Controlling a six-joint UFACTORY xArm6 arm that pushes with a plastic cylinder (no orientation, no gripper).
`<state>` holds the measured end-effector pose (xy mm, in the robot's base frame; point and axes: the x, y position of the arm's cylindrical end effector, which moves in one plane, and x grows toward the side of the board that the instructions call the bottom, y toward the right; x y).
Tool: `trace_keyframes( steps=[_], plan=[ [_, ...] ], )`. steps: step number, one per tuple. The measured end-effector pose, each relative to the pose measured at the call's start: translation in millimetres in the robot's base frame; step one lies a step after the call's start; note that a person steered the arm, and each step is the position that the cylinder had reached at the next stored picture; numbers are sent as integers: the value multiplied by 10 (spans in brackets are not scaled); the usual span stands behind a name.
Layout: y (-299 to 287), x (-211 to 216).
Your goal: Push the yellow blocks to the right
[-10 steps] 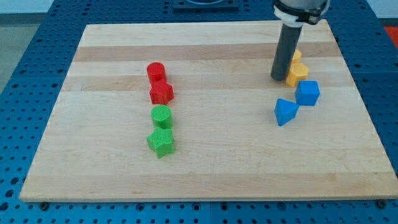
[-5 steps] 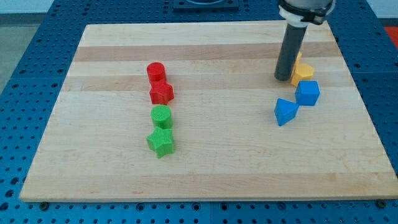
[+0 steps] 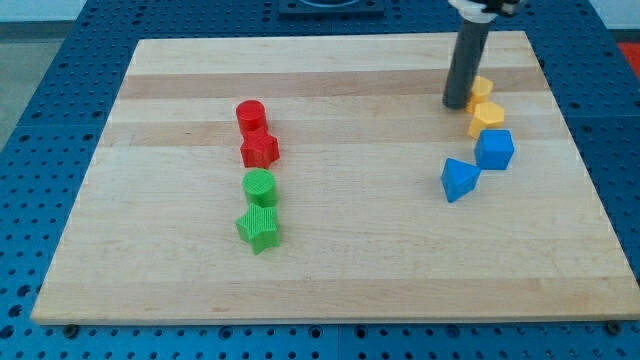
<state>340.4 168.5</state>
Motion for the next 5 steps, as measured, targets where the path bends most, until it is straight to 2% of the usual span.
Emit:
trace_keyframes(
  steps=[3, 4, 5],
  plan=[
    [57, 0],
    [-61, 0],
    [-449, 0]
  ],
)
